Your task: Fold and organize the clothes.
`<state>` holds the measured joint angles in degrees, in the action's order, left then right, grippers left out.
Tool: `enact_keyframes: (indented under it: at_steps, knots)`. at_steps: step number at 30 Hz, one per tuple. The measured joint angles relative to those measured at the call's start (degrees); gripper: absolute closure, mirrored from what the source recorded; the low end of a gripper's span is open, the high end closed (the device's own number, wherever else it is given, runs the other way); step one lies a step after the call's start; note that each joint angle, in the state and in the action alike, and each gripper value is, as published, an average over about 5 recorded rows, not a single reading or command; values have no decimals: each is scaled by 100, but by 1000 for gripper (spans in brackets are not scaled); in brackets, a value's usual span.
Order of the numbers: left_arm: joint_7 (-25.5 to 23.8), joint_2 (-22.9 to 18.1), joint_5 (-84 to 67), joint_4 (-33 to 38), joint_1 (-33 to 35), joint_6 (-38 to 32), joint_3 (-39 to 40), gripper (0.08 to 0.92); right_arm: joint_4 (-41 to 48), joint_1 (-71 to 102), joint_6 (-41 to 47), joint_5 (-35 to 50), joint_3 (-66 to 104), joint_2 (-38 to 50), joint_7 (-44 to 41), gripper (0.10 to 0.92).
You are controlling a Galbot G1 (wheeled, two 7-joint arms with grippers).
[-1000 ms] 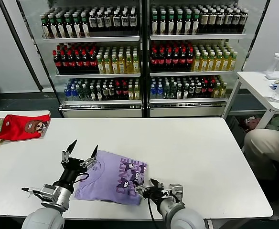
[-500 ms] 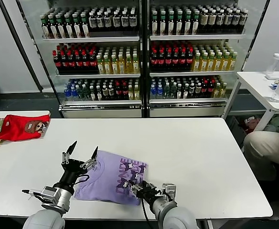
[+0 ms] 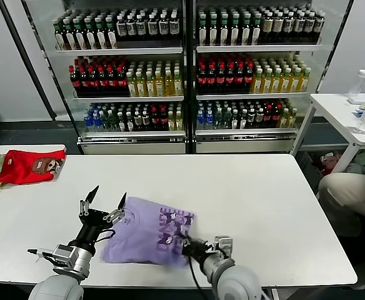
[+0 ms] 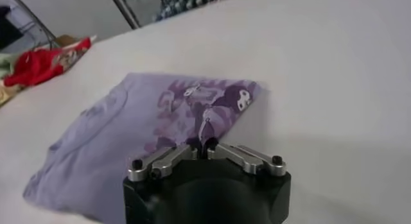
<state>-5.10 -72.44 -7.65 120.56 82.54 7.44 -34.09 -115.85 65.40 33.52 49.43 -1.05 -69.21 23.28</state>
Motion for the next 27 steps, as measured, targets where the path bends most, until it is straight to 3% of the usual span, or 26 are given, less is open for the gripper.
enact_keyframes:
  at_steps: [15,18,27]
  knots:
    - [1,-35,19,-220,-64,-87,67,177,40,102,-7,-847,1188,597,-842,883]
    - [-4,-48,24,-273,-84,-114,104,177,83,129,-10,-1040,1309,614,-1032,842]
    - [-7,-69,-55,-417,-123,-243,139,177,-51,358,-44,-1443,1761,653,-1415,599]
